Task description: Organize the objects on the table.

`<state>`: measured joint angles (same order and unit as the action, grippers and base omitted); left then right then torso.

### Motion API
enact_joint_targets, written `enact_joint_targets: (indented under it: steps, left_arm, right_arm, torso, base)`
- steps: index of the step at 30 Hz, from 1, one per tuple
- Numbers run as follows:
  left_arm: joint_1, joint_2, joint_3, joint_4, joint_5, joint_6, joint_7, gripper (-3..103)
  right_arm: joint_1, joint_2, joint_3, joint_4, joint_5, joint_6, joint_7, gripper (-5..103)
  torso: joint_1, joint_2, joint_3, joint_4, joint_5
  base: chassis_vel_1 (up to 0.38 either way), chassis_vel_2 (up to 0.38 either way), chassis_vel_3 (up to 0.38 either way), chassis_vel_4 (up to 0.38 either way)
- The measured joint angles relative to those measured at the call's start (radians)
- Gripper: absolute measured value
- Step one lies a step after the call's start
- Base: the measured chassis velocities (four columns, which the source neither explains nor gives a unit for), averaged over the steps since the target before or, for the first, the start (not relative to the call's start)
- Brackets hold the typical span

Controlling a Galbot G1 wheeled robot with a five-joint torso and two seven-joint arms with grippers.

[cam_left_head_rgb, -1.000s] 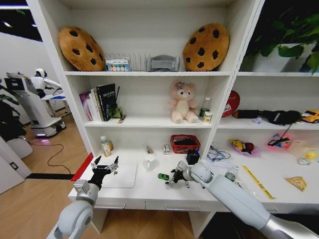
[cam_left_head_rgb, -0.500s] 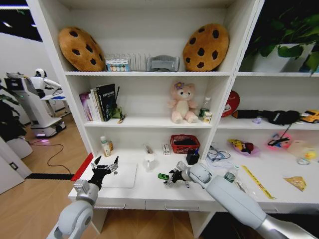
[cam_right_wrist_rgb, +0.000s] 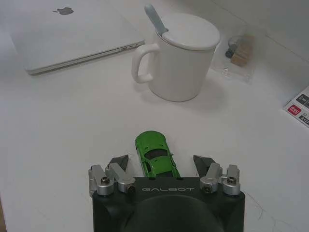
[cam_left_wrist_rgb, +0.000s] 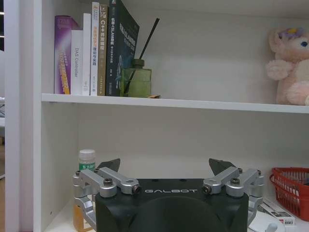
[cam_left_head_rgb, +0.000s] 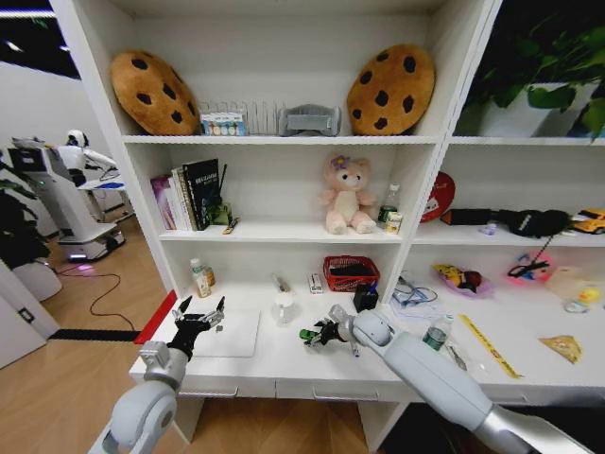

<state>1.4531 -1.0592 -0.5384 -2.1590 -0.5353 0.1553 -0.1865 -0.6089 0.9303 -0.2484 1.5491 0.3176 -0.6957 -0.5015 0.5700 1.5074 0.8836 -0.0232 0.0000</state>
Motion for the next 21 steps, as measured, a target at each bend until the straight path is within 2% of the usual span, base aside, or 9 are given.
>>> enact_joint_targets:
  steps: [10, 21]
  left_arm:
    - [0.0, 0.0, 0.0, 0.0, 0.0, 0.0, 0.0, 100]
    - [0.0, 0.0, 0.0, 0.0, 0.0, 0.0, 0.0, 100]
  right_arm:
    - [0.001, 0.001, 0.006, -0.012, 0.066, -0.005, 0.023, 77]
    - [0.005, -0.008, -0.011, 0.009, 0.056, -0.016, 0.008, 77]
  torso:
    - [0.0, 0.0, 0.0, 0.0, 0.0]
    - [0.0, 0.0, 0.0, 0.0, 0.0]
  base:
    - [0.0, 0.0, 0.0, 0.0]
    - [0.0, 0.0, 0.0, 0.0]
